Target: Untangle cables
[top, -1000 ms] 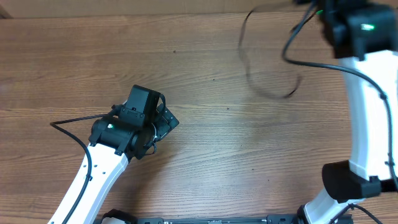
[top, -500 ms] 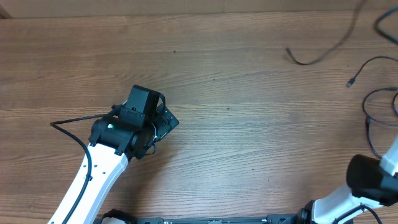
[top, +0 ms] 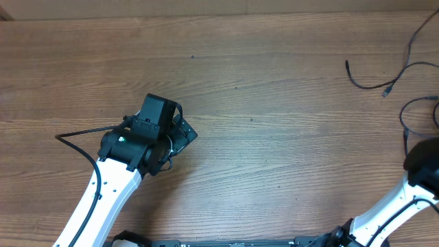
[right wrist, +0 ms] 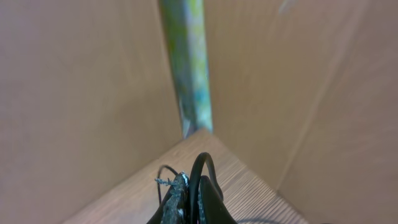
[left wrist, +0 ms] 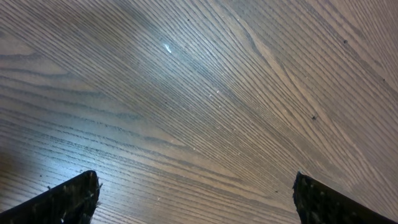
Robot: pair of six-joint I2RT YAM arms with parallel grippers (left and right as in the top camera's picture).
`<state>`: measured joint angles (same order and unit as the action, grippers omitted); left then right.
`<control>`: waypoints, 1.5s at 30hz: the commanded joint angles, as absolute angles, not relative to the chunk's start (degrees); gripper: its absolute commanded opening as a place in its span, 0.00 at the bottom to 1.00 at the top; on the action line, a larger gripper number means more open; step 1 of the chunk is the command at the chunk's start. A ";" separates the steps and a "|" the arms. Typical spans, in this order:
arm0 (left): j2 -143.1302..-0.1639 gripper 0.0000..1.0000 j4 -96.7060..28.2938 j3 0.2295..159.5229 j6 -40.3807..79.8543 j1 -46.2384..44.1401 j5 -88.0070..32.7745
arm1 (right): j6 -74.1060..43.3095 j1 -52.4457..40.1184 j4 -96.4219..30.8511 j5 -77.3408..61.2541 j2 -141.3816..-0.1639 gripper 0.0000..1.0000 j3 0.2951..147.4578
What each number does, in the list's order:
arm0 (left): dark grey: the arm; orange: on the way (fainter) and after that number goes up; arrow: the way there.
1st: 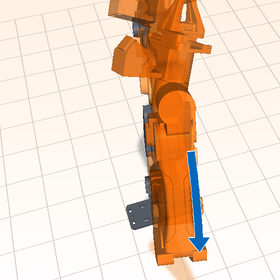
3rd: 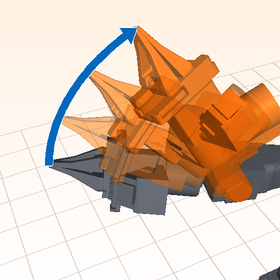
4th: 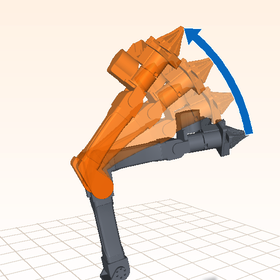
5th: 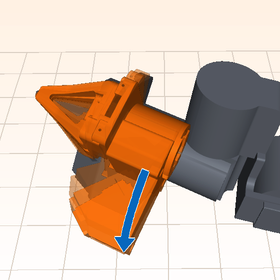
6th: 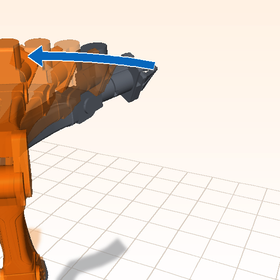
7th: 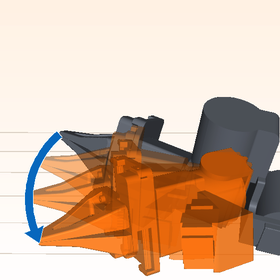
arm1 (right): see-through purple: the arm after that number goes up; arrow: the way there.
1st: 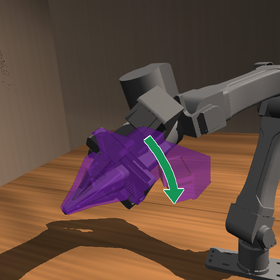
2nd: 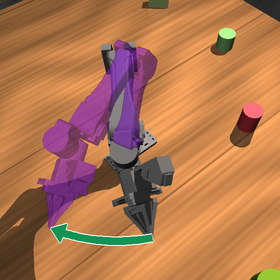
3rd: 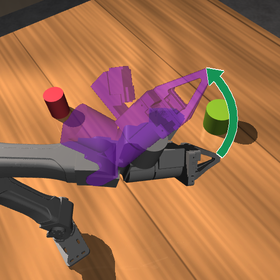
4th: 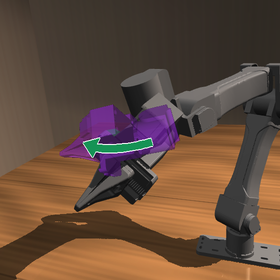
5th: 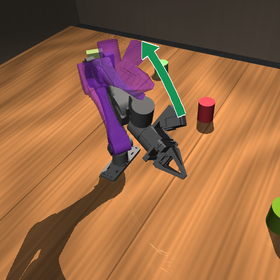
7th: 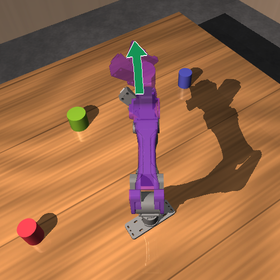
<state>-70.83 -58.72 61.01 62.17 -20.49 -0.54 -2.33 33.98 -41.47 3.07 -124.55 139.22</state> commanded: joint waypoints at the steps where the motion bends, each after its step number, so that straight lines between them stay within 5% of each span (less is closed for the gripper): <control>1: -70.04 1.00 -58.67 61.01 61.71 -20.27 0.60 | -3.27 33.82 -40.80 0.91 -127.22 0.04 139.85; 4: -70.04 1.00 -58.67 61.01 61.71 -20.27 0.60 | -4.84 33.85 -41.50 0.95 -129.80 0.04 139.83; 5: -70.04 1.00 -58.67 61.01 61.69 -20.27 0.60 | -5.52 33.89 -41.69 0.97 -130.04 0.13 139.83; 7: -70.04 1.00 -58.67 61.01 61.69 -20.27 0.60 | -6.04 33.89 -41.60 1.19 -130.43 0.67 139.83; 8: -70.04 1.00 -58.67 61.01 61.69 -20.27 0.60 | -6.02 33.89 -41.56 1.26 -130.43 0.89 139.83; 9: -70.04 0.99 -58.67 61.01 61.69 -20.27 0.60 | -6.04 33.89 -41.47 1.37 -130.43 1.00 139.83; 17: -70.04 1.00 -58.67 61.01 61.71 -20.27 0.60 | -6.02 33.87 -43.44 0.01 -130.41 1.00 139.85; 30: -70.04 1.00 -58.67 61.01 61.69 -20.27 0.60 | -5.23 30.22 -48.12 -21.10 -127.44 1.00 139.85; 45: -70.04 0.99 -58.67 61.01 61.69 -20.27 0.60 | -1.04 5.78 -67.55 -21.08 -126.32 1.00 139.85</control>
<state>-70.83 -58.72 61.01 62.19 -20.49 -0.54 -1.56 9.85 -66.17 -20.71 -129.82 139.24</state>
